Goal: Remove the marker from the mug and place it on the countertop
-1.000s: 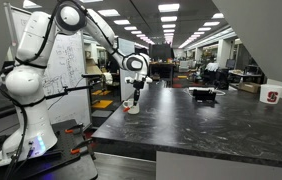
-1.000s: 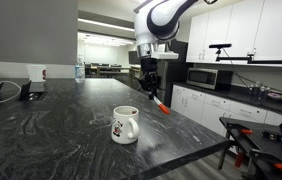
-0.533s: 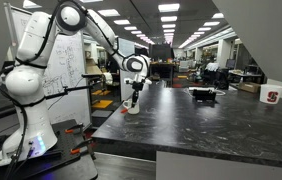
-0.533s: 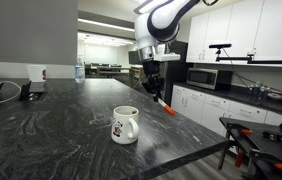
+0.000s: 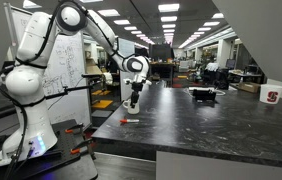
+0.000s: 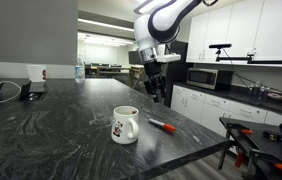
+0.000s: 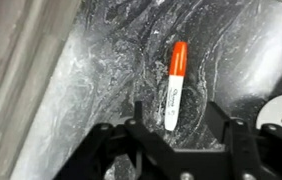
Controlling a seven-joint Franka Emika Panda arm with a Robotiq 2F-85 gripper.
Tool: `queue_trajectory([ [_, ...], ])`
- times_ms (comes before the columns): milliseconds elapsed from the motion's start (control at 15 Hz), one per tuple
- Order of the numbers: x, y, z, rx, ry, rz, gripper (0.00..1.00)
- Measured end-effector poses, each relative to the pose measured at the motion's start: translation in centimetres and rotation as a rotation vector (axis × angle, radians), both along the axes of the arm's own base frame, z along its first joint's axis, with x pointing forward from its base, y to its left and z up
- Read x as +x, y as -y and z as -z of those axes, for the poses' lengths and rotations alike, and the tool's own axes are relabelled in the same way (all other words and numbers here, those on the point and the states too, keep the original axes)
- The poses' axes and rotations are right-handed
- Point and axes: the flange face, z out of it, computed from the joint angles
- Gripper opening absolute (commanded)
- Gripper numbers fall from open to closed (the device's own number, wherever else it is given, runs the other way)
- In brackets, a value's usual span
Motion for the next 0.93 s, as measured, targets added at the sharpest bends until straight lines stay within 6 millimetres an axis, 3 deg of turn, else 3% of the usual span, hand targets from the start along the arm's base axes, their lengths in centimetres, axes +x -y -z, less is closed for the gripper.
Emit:
queue_trajectory([
  [200, 0.6, -1.4, -1.9, -0.007, 0.054, -0.028, 1.00],
  [400, 1.4, -4.3, -6.7, -0.002, 0.200, -0.079, 1.00],
  [600, 0.7, -6.3, -10.7, 0.008, 0.290, -0.112, 1.00],
  [933, -1.0, -6.7, -13.0, 0.002, 0.318, -0.130, 1.00],
])
